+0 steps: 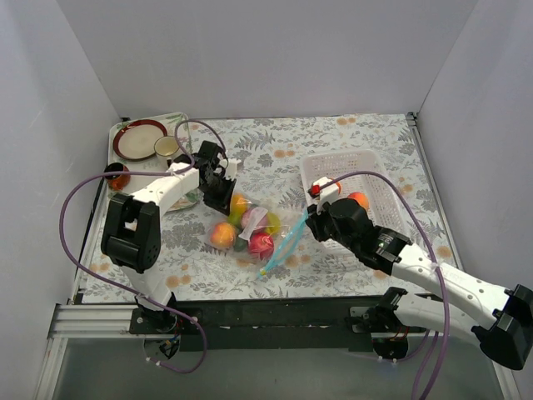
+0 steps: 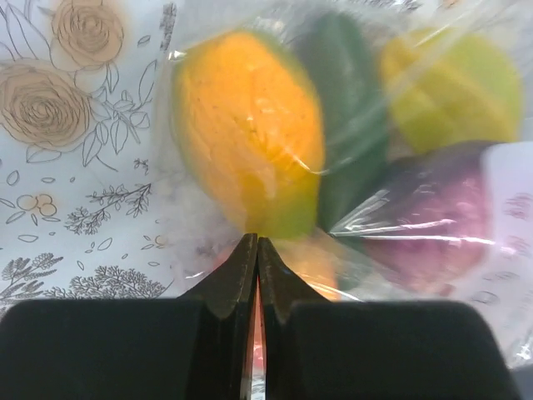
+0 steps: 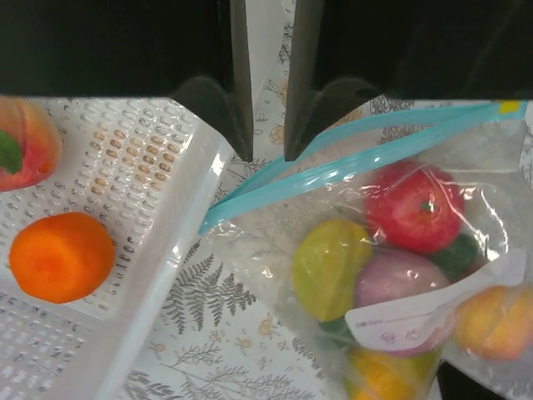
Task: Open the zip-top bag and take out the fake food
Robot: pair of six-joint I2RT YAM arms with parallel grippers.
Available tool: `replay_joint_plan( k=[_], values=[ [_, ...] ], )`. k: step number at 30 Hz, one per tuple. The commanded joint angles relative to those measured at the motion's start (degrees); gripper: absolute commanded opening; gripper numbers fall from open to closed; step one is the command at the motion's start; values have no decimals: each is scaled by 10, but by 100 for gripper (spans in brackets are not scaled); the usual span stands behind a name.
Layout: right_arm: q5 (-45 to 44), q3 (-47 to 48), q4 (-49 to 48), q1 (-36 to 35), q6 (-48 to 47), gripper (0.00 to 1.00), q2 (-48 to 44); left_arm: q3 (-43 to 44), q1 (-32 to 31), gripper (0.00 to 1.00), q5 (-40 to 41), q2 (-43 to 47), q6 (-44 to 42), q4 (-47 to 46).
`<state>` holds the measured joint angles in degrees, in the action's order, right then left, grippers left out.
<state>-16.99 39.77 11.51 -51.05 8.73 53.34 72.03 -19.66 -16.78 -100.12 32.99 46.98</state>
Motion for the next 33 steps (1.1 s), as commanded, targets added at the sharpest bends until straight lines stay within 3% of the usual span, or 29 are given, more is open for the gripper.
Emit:
replay_joint_plan(
  k=[1, 5, 12, 14, 15, 16, 19, 21, 23, 27, 32, 33],
  values=[
    [93, -15, -58, -7, -24, 21, 12, 85, -5, 0, -46, 26, 20, 47],
    [129, -19, -74, -18, -35, 1, 30, 107, -8, 0, -55, 49, 27, 79],
    [166, -22, -76, -30, -50, 1, 54, 46, -9, 0, -20, 84, 19, 64],
    [185, -17, -69, -31, -53, 13, 63, 23, -9, 4, 9, 88, 9, 52],
    [187, -16, -69, -32, -55, 16, 65, 2, -9, 12, 17, 85, 4, 47],
    [190, -15, -69, -32, -56, 20, 65, -6, -8, 32, 24, 81, 1, 46],
    [191, -18, -71, -34, -57, 27, 66, -36, -5, 64, 38, 74, -2, 26],
    [193, -19, -70, -35, -57, 30, 66, -50, -5, 76, 59, 76, -2, -3],
    [194, -20, -71, -37, -57, 31, 69, -62, -6, 98, 70, 80, -4, -21],
    [194, -22, -76, -38, -59, 32, 76, -62, -5, 98, 85, 81, -4, -46],
    [190, -22, -86, -40, -60, 30, 95, -81, -5, 98, 36, 61, -4, -57],
    [189, -23, -89, -39, -61, 30, 98, -87, -5, 89, 23, 57, -3, -58]
  ],
)
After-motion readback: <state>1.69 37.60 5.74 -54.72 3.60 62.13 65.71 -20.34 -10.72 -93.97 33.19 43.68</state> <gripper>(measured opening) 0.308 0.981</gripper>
